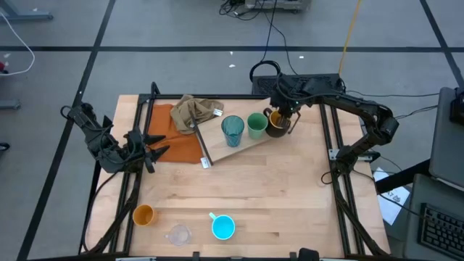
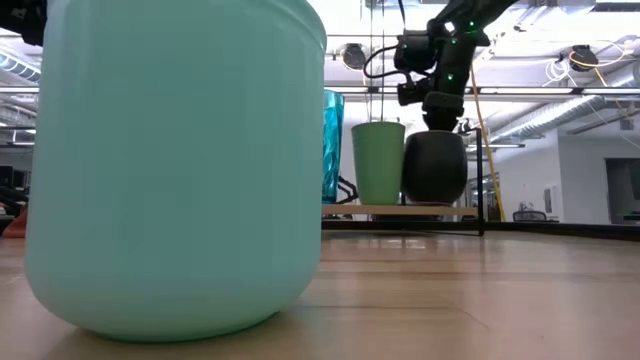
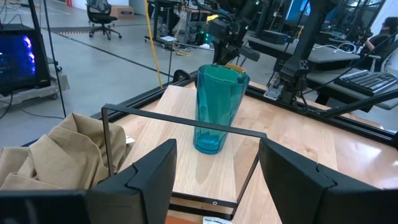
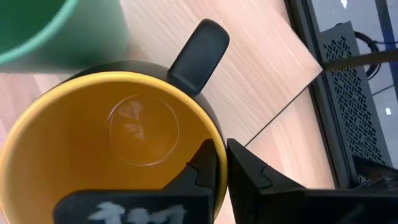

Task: Stack small to large cups/mugs on shelf
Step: Put the black mug on the shelf

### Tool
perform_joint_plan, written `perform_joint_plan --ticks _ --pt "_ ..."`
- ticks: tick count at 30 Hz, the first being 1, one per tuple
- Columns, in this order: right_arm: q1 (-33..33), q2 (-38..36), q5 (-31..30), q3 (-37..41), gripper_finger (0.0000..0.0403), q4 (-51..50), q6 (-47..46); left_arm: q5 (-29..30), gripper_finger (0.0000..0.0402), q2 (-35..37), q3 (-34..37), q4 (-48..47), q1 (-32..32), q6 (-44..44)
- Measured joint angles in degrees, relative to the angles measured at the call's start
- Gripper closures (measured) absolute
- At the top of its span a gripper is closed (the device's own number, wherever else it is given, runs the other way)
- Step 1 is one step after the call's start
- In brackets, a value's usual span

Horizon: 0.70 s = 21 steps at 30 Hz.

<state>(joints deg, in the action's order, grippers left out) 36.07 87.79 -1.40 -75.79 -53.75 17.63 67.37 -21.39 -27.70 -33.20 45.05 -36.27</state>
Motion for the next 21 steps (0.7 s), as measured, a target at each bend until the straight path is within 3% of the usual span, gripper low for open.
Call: perform_joint_plan --ticks 14,21 --pt "0.66 0.0 -0.04 0.0 0.0395 0.6 -0.29 0.0 0.0172 0.01 0.0 -0.01 -0.01 0.02" --pt "0.66 0.0 -0.01 -0.02 0.0366 0.69 -0.59 -0.02 0.0172 0.0 0.0 -0.01 0.01 0.02"
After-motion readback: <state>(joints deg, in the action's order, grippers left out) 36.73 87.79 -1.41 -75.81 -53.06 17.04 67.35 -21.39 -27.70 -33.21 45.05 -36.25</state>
